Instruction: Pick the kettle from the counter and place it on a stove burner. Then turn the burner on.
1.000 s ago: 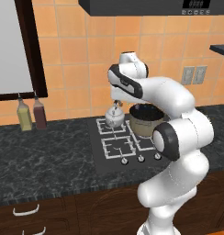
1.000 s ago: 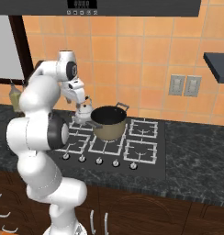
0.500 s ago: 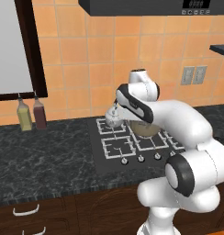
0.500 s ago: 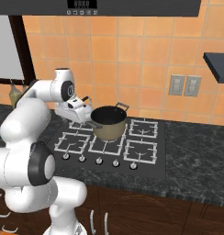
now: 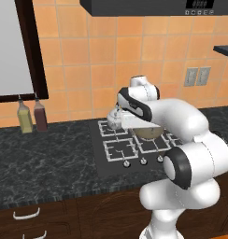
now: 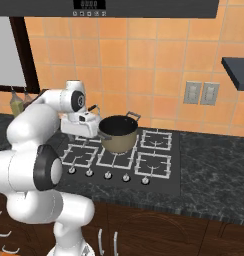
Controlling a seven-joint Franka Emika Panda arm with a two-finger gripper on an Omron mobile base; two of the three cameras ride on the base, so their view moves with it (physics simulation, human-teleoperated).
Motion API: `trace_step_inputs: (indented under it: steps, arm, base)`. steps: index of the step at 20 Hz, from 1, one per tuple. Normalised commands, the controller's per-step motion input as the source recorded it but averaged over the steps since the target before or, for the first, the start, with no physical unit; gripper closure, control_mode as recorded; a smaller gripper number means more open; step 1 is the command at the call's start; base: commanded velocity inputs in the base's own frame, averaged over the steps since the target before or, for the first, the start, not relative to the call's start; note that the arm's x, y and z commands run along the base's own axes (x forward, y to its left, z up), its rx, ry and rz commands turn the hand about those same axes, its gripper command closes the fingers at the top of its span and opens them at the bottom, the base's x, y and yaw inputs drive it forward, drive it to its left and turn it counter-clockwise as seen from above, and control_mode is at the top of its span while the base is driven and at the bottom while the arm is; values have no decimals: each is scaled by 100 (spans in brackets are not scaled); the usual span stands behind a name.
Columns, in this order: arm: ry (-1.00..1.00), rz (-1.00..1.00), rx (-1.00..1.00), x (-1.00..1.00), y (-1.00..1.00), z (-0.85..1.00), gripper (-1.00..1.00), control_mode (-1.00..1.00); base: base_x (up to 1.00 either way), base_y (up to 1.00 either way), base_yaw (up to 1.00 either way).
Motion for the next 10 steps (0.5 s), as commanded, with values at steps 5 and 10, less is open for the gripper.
trace_step_inputs:
  steps: [5, 10]
  arm:
    - [0, 5, 0, -8, -7, -11, -100, -100]
    - [0, 5, 0, 0, -26, -13, -100, -100]
  base:
    - [0, 0, 0]
    - [0, 0, 0]
